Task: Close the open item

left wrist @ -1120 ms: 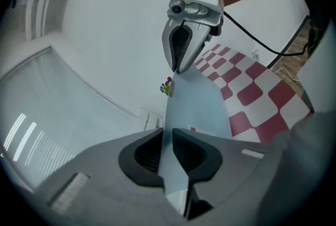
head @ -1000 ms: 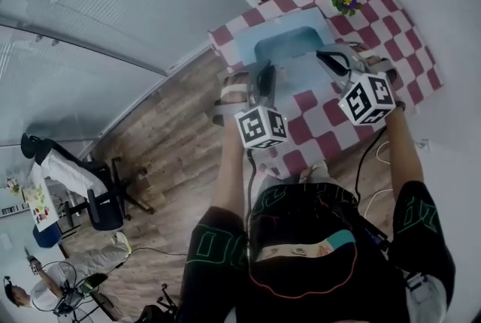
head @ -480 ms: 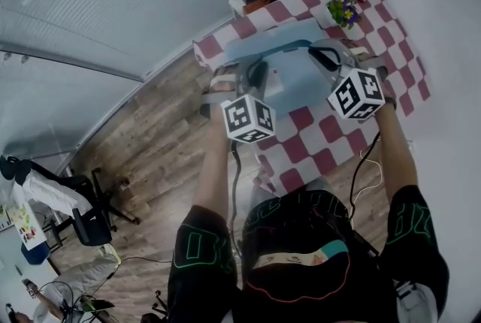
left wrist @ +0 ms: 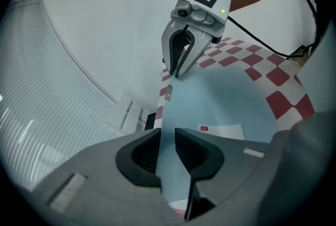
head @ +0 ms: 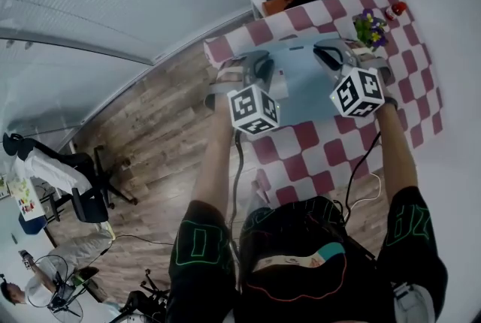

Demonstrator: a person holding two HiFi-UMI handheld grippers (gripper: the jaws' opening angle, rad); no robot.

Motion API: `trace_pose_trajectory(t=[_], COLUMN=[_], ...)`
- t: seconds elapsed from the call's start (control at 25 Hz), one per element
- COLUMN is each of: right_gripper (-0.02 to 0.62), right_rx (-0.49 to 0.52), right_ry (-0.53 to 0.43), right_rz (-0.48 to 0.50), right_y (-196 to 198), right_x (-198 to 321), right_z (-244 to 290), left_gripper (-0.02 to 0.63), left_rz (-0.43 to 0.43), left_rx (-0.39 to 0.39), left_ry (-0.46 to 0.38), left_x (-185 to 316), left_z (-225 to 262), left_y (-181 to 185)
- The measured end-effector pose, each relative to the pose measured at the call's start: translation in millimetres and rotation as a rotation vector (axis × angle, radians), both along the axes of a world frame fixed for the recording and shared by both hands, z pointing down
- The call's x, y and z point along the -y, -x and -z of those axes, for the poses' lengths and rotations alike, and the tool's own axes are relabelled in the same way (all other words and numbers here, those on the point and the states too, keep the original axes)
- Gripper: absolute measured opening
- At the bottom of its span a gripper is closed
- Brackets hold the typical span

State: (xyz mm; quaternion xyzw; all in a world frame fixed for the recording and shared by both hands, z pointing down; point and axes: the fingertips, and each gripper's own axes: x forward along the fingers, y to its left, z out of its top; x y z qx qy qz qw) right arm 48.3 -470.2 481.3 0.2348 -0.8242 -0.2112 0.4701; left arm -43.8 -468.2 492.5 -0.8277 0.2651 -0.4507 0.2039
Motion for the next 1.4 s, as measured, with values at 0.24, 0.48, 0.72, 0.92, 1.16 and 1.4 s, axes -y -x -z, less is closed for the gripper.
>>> trace_pose_trajectory(t=[0.24, 0.48, 0.72, 0.92, 1.16, 1.4], right_gripper=[0.035, 0.049, 0.055, 0.000, -0.003, -0.002], right_rx=[-0.005, -0.036, -0.151, -0.161, -0.178, -0.099], right_ry=[0.053, 0.093, 0.093, 0.045, -0.050, -0.022], right_rz=[0.019, 0.047, 0.115, 0.101, 0.084, -0.024], right_y=[1, 3, 4, 10, 26, 33], right_x=[19, 34, 44, 51, 48, 45], right_z=[-28, -56, -87, -98, -97, -92], left_gripper=[0.098, 0.114, 0.137, 0.003, 0.003, 0.006], left_rz=[0.002, 0.002, -0.040, -0.050, 0.016, 0.148], left_rx=[0.039, 0.068, 0.119, 0.151, 0.013, -0.054], left_ry=[0.094, 0.166, 0.200, 0.010, 0.044, 0.012], left_x=[17, 28, 36, 46, 49, 46], left_z=[-26, -49, -67, -78, -75, -70], left_y=[0, 1, 0, -6, -17, -13])
